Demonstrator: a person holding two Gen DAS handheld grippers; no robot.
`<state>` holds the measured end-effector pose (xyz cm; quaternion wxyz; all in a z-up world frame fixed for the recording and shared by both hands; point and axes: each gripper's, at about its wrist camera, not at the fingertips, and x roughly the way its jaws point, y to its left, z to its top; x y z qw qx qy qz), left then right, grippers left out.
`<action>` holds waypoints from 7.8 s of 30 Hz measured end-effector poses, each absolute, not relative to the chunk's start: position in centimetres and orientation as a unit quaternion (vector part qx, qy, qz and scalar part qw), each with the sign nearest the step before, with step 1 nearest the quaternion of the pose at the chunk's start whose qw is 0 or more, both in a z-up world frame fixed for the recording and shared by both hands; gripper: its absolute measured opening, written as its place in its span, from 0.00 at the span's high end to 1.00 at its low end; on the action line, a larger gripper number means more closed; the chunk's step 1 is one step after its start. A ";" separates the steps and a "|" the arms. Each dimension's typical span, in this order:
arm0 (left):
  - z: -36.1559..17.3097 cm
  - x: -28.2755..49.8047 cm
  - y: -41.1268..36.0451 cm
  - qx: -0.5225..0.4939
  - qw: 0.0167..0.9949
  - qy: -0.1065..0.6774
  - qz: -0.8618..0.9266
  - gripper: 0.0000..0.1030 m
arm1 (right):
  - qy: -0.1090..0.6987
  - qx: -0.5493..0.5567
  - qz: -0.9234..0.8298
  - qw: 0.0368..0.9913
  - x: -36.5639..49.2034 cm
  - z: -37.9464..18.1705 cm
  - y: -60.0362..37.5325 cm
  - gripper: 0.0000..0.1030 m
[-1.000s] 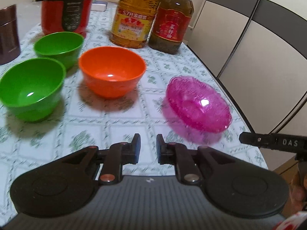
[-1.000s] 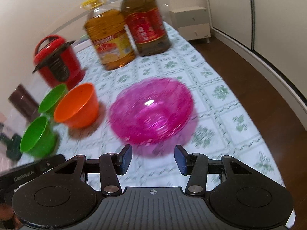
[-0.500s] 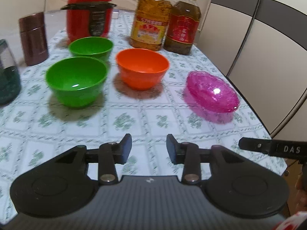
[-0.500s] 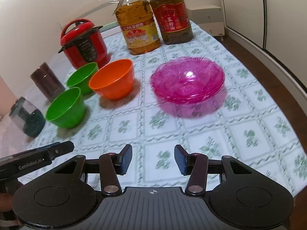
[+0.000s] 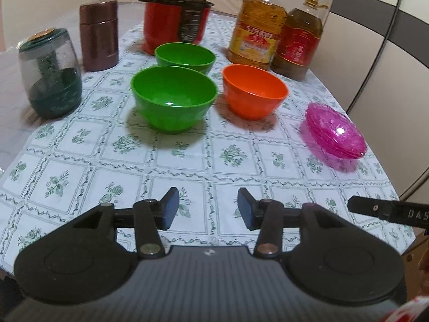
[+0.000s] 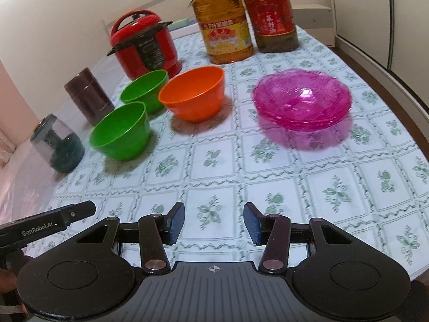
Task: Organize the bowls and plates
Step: 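Withdraw both tools from the pink plates and move toward the large green bowl, then grasp the large green bowl rim with left tool while right tool grasps it too, then lift the large green bowl with both tools and lower it into the orange bowl, then open both tools to release the nested green bowl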
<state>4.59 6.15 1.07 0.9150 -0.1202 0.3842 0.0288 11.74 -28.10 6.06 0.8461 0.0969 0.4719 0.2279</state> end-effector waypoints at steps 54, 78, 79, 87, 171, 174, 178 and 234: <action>0.0 11.1 16.5 -0.152 0.913 0.370 0.081 0.45 | 0.472 0.079 0.276 0.834 20.7 4.5 -16.1 0.52; 0.0 18.9 20.4 -0.208 0.911 0.348 0.071 0.46 | 0.495 0.114 0.280 0.815 27.2 1.6 -9.9 0.52; -0.2 19.3 20.5 -0.207 0.911 0.349 0.071 0.47 | 0.496 0.113 0.281 0.814 27.3 1.4 -9.6 0.52; -2.1 21.2 21.1 -0.212 0.903 0.367 0.071 0.58 | 0.511 0.112 0.270 0.809 28.6 -0.2 -8.0 0.53; 3.6 32.7 7.2 -0.156 0.909 0.386 -0.014 0.94 | 0.483 0.089 0.203 0.847 38.3 5.0 -19.5 0.85; 2.7 33.1 7.3 -0.159 0.905 0.394 -0.013 0.94 | 0.487 0.078 0.201 0.846 38.6 4.2 -19.3 0.85; 1.7 33.4 7.5 -0.168 0.900 0.401 -0.011 0.94 | 0.496 0.072 0.200 0.842 38.8 3.1 -19.0 0.85; 3.9 22.8 8.5 -0.161 0.926 0.342 0.000 0.76 | 0.445 0.084 0.212 0.866 30.0 6.5 -21.7 0.59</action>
